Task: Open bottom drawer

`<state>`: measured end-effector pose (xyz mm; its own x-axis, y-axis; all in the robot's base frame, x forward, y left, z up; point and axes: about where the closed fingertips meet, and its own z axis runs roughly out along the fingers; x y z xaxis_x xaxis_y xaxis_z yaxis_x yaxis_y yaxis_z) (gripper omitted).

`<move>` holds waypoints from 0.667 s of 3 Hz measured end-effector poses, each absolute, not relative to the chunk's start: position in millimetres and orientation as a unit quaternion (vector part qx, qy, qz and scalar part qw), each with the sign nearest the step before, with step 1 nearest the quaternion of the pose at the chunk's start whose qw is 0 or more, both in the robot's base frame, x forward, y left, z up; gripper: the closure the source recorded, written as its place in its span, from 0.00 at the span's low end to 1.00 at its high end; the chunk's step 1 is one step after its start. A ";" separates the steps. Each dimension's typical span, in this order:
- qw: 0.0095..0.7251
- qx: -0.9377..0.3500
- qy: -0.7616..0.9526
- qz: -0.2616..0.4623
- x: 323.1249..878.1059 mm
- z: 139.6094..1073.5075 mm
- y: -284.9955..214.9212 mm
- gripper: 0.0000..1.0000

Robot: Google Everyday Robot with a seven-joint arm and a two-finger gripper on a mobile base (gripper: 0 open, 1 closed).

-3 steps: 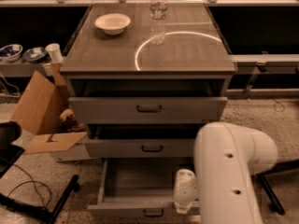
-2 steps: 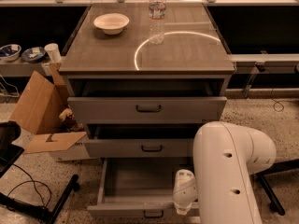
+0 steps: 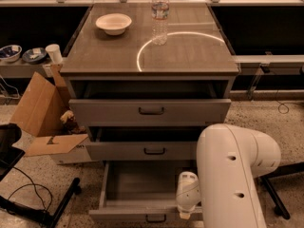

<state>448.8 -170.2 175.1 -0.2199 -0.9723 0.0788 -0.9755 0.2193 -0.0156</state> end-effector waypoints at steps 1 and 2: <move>0.026 0.624 -0.780 0.031 448.8 175.1 -170.2 0.12; 0.026 0.624 -0.780 0.031 448.7 175.1 -170.2 0.00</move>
Offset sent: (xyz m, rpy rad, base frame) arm 0.0000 0.0000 0.0000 0.0000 0.0000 0.0000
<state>448.7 -170.2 175.1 -0.2199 -0.9723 0.0788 -0.9755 0.2193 -0.0155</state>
